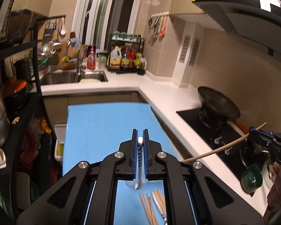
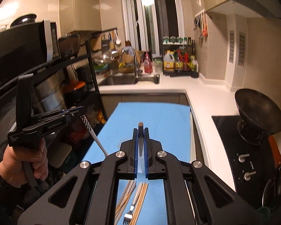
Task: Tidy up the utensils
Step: 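Lower the spoon into the clear holder with left tool while right tool drops the chopstick in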
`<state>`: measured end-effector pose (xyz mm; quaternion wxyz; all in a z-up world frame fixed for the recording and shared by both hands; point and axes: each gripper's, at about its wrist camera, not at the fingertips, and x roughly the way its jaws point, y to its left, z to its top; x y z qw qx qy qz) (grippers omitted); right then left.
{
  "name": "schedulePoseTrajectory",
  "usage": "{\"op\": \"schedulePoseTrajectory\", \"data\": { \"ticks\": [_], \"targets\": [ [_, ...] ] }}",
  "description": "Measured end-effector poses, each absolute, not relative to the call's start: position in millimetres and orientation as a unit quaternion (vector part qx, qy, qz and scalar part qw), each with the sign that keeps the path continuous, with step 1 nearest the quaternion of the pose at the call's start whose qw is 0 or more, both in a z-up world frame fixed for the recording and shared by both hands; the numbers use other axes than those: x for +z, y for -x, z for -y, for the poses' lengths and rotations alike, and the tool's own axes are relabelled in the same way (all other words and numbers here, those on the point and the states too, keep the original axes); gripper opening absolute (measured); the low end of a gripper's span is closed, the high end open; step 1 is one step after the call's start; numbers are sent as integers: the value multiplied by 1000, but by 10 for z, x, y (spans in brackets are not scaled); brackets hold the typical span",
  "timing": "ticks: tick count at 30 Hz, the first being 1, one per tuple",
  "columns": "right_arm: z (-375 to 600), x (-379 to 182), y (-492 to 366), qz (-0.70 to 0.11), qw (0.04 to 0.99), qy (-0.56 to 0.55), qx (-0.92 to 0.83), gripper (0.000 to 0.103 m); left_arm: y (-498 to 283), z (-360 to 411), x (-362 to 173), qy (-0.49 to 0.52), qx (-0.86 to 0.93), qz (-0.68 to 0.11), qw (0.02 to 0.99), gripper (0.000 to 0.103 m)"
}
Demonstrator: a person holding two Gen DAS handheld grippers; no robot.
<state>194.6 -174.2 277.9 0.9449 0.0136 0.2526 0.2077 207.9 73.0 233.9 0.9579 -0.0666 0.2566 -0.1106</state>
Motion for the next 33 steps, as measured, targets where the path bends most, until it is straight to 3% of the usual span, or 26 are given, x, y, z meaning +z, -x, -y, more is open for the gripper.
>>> {"op": "schedulePoseTrajectory", "data": {
  "ticks": [8, 19, 33],
  "targets": [
    [1628, 2741, -2285, -252, 950, 9, 182, 5, -2488, -576, 2421, 57, -114, -250, 960, 6],
    [1519, 2245, -2742, -310, 935, 9, 170, 5, -2901, -523, 1908, 58, -118, -294, 947, 5],
    [1427, 1742, -2946, -360, 917, 4, 171, 5, -2874, -459, 1397, 41, -110, -306, 945, 6]
  ]
}}
